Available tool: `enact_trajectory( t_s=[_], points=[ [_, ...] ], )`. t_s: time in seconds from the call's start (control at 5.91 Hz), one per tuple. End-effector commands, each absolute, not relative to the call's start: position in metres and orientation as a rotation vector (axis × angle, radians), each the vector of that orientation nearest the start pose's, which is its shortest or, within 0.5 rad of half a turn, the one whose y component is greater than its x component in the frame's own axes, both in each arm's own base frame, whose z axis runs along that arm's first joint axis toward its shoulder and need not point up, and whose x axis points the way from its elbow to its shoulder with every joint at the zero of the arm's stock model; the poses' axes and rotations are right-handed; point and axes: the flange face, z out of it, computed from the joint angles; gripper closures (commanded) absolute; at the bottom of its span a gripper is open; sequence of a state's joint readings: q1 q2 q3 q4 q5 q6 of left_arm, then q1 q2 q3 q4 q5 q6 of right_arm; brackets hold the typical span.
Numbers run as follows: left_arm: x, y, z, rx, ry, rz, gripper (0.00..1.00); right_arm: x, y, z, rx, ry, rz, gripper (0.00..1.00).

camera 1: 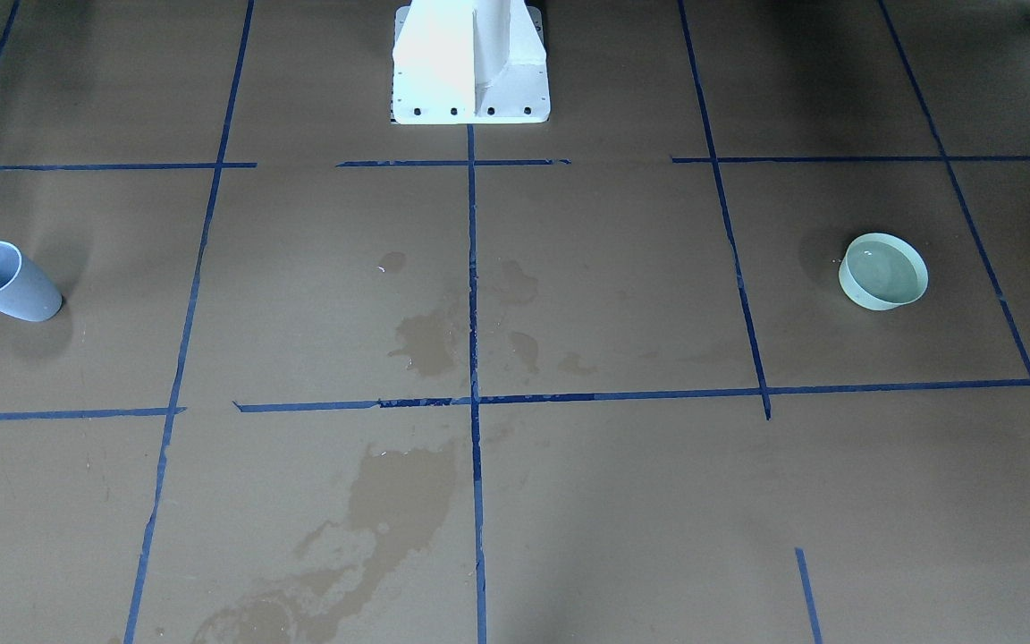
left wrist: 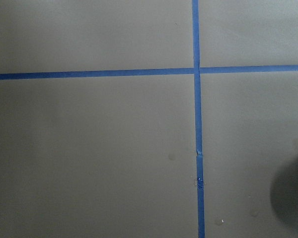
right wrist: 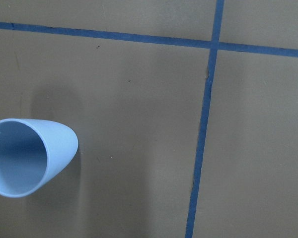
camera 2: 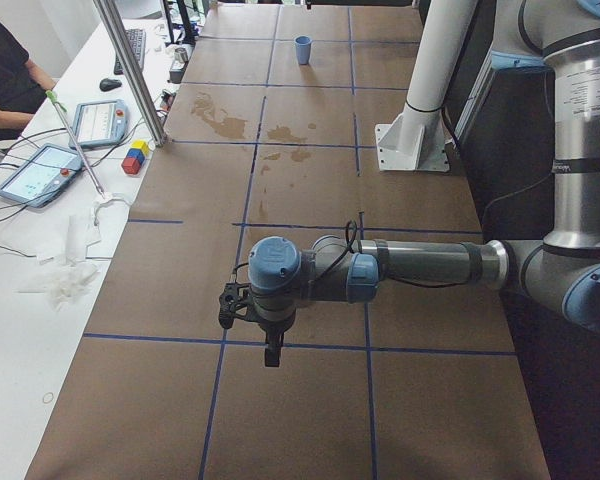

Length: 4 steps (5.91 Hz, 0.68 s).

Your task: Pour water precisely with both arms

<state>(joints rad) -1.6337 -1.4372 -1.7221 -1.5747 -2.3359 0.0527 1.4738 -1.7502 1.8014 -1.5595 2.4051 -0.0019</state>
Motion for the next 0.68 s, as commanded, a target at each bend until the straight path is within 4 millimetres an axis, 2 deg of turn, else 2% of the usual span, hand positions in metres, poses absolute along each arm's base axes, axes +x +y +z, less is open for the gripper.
enact_trajectory(
  t_s=[0.0, 0.34, 0.51],
  points=[
    [-0.091, -0.428, 0.649, 0.059, 0.765, -0.003, 0.0, 0.016, -0.426, 0.619, 0.022, -0.838, -0.128, 0.0],
    [-0.091, -0.427, 0.64, 0.075, 0.762, 0.004, 0.0, 0.016, -0.428, 0.616, 0.033, -0.839, -0.131, 0.0],
    [-0.091, -0.427, 0.627, 0.098, 0.762, 0.013, 0.0, 0.023, -0.43, 0.613, 0.047, -0.839, -0.117, 0.0]
  ],
)
